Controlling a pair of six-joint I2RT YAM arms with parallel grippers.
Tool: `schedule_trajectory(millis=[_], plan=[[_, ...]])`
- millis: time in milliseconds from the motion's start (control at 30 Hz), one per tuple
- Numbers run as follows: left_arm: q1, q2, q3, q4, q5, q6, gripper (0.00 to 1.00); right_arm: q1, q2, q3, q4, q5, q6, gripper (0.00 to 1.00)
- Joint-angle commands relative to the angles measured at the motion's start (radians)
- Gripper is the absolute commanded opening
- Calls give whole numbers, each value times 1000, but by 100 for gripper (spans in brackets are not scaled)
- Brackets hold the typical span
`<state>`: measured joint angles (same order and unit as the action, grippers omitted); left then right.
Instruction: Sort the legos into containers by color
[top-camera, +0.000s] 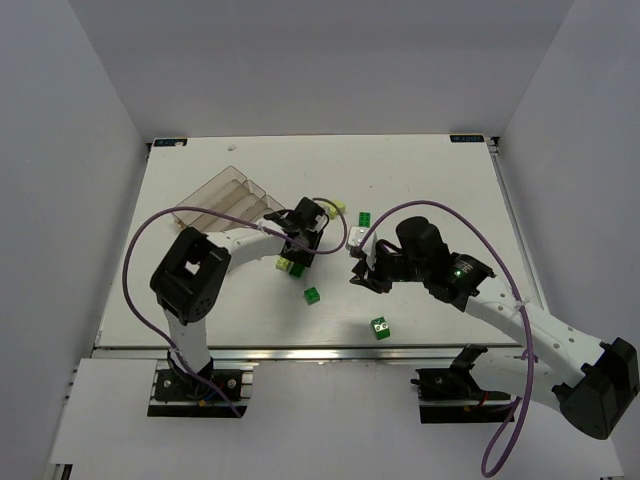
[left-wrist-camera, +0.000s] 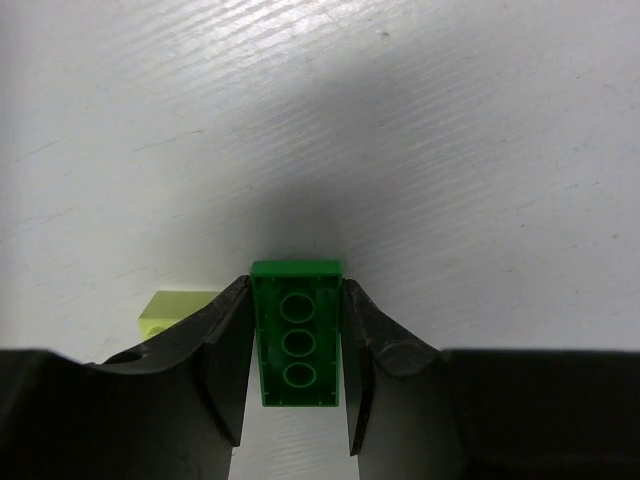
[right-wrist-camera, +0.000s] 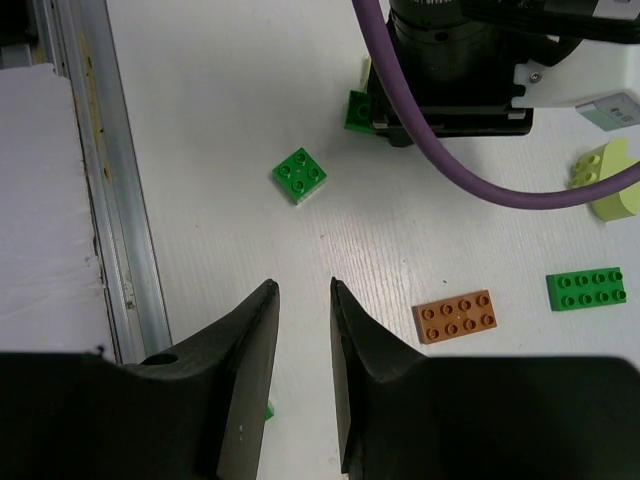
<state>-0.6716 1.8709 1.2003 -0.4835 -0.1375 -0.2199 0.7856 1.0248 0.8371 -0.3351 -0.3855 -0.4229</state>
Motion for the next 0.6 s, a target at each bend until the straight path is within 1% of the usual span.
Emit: schedule_trajectory(millis=[0,33,133,167,233,267,333,433,467,567], plan=[[-3,-108,-1,-6,-72,-1,15,-3,-12,3,25,-15,4,33],[0,-162,-7,8,-82,-1,12,-3,-12,3,25,-15,3,34],[35,-251,-39,55,-80,-12,7,-2,-12,3,25,-12,3,33],[62,-319,-50,69,-79,-16,7,-2,-11,3,24,-12,3,34],[96,-387,-85,120,-64,-21,5,-3,-11,3,25,-12,3,34],[116,-448,-96,134,-53,-25,5,-2,-11,3,25,-12,3,34],[180,-502,-122,175,-33,-27,4,-2,-9,3,25,-12,4,33],[263,-549,-136,206,-14,-16,4,-2,-9,5,25,-16,6,34],[297,-549,-136,209,-10,-7,5,-2,-11,5,22,-18,7,34],[343,-507,-119,214,-23,25,5,-2,-22,2,24,-27,9,33]])
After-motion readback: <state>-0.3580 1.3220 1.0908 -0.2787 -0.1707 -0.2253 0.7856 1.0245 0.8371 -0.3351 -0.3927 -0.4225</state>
